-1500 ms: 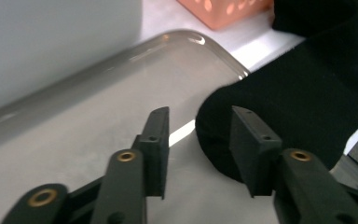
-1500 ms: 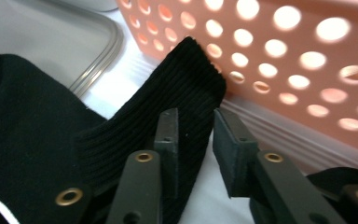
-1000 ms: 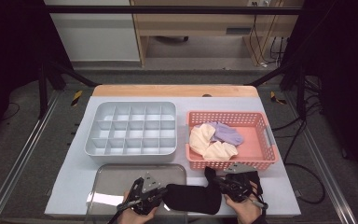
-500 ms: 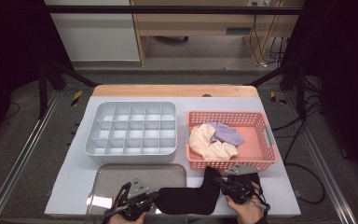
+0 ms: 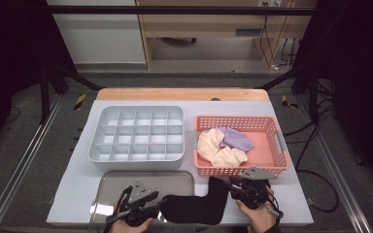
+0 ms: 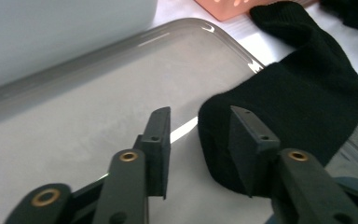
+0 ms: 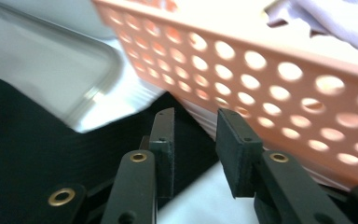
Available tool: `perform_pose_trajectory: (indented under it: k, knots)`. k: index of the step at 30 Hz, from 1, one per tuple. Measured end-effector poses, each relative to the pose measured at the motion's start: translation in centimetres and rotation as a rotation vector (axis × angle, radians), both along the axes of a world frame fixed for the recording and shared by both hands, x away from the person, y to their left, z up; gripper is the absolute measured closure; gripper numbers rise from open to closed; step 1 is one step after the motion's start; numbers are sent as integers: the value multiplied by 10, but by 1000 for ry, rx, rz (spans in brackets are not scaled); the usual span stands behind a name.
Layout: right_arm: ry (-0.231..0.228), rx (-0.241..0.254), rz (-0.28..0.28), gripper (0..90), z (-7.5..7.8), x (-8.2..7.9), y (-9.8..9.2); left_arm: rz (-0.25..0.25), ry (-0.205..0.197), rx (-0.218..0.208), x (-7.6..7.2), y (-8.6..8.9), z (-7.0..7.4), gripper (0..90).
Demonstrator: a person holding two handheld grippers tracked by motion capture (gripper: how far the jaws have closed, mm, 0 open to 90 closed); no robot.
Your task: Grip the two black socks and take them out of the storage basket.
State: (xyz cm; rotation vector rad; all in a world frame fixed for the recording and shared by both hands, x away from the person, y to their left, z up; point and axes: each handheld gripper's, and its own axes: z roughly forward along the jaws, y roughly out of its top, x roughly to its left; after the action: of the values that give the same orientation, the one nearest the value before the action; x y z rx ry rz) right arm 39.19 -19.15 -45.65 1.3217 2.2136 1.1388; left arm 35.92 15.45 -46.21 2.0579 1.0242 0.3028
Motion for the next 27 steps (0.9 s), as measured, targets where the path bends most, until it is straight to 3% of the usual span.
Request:
perform_pose_trajectory:
  k: [1,7,10,13,19,21,26,27]
  knots:
    - [27,-25,-4,670,-6,5,0,1,11,18,3,-2,-3,578]
    - [47,-76,10,664,-16,12,5,2,41,25,7,-5,-8,665]
    - [68,-105,26,750,-18,13,7,-3,59,37,9,-7,-11,790]
    - [90,-93,19,840,-14,12,5,-13,63,43,9,-7,-11,861]
    - [90,-68,5,861,-4,4,1,6,22,24,7,0,-5,877]
    - [92,-71,-36,861,0,-3,-6,42,-5,18,7,6,-1,877]
    - [94,-61,-66,859,1,-6,-11,56,-4,33,11,8,-4,875]
    - [100,-83,-75,855,-2,-5,-8,58,-7,40,12,7,-5,874]
